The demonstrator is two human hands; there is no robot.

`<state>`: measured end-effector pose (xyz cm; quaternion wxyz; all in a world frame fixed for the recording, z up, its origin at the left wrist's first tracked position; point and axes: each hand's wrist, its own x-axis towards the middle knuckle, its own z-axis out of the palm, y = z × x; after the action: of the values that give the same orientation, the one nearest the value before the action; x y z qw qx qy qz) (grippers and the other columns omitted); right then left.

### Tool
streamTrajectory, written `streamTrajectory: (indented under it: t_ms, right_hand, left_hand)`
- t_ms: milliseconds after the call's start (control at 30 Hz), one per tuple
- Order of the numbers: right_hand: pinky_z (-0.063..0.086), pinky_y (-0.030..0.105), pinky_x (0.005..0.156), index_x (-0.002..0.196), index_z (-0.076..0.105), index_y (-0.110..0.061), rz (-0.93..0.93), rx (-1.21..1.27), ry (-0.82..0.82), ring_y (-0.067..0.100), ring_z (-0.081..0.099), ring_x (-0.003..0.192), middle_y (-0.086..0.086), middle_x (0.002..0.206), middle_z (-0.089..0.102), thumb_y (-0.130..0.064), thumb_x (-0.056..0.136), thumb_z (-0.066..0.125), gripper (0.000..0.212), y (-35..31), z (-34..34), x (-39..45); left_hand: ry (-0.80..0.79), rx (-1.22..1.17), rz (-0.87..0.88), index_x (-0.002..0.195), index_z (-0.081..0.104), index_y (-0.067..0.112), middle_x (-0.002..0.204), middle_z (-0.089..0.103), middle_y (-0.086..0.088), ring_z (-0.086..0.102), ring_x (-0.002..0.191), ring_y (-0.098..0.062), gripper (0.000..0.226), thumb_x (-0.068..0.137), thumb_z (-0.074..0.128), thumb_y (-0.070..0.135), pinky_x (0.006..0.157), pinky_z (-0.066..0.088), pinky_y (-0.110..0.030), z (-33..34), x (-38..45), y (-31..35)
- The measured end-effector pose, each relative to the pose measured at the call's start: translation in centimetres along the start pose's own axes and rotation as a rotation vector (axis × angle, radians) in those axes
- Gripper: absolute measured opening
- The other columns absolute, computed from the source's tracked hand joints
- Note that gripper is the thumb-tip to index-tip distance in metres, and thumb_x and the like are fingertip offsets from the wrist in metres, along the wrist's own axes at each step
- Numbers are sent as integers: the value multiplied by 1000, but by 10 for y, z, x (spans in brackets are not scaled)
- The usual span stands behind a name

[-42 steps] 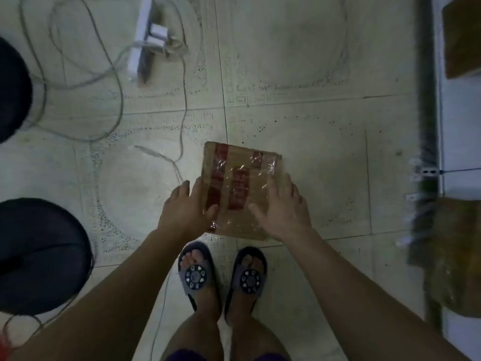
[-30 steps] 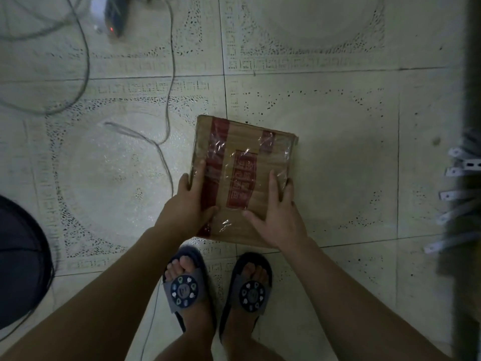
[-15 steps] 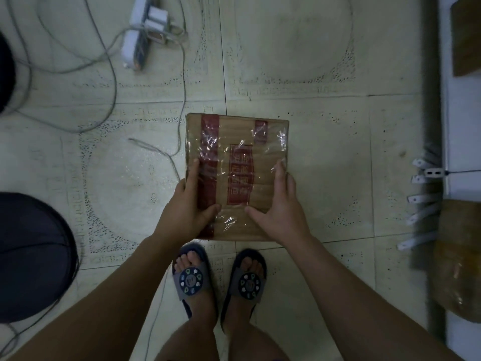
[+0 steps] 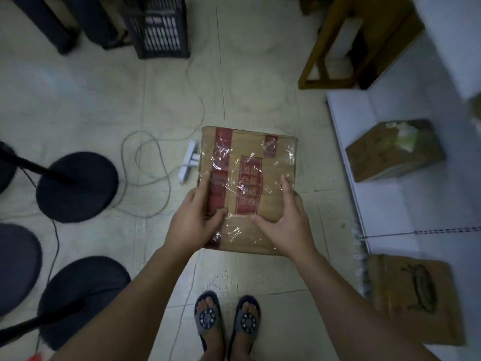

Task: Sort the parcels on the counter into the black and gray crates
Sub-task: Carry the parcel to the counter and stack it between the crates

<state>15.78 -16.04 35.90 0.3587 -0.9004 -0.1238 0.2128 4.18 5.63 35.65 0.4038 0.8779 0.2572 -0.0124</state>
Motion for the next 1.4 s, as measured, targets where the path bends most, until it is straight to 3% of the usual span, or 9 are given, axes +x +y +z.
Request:
streamTrajectory:
  t_ms: [67,200,367,500,633,867,1100,1400]
  right_hand:
    - [39,30,103,162,1,-66,-55,24,29,4,40,140,-15,171,27,-62,78,89,121,-43,-30,-4]
    - [41,34,106,159,0,-70,-147,28,77,20,44,149,-12,172,25,-67,78,85,117,-126,-90,-12]
    - [47,36,109,148,2,-82,-270,29,187,19,44,148,-10,171,27,-77,78,76,102,-216,-157,-30]
    - [51,50,113,161,15,-64,-324,51,274,20,45,148,-10,168,30,-84,75,68,103,-273,-202,-47]
    - [47,44,116,165,19,-54,-373,58,326,19,42,150,-10,168,30,-79,81,73,102,-312,-243,-62]
    - [47,34,107,162,24,-57,-426,38,404,14,48,142,-14,161,38,-80,79,75,100,-343,-292,-86]
    - [50,48,115,164,20,-57,-380,22,376,15,46,145,-14,162,36,-78,81,74,101,-341,-311,-75]
    - [54,55,109,162,16,-60,-381,52,380,22,46,147,-8,168,31,-75,86,71,96,-331,-341,16]
  left_hand:
    - [46,2,26,168,-2,51,149,55,1,60,123,-18,103,97,72,49,94,55,-42,-39,-2,35]
    - [133,33,68,168,-1,51,136,58,-1,62,118,-25,101,96,70,52,94,55,-44,-116,-6,102]
    - [235,95,141,167,-1,52,146,56,0,63,123,-26,98,96,67,59,94,55,-43,-207,-15,179]
    - [323,93,228,167,4,52,152,54,1,62,124,-23,91,97,63,63,95,58,-48,-267,-28,233]
    - [397,77,282,168,10,48,154,52,2,60,129,-24,88,98,61,63,100,55,-43,-305,-41,275]
    - [440,167,353,166,0,51,144,49,4,61,116,-22,91,96,52,74,92,55,-42,-330,-49,312]
    - [409,216,316,163,-10,55,146,46,-1,62,117,-25,98,87,42,88,93,56,-43,-318,-29,329]
    - [426,214,317,165,-3,53,153,44,1,60,124,-23,96,90,51,82,97,54,-40,-304,59,373]
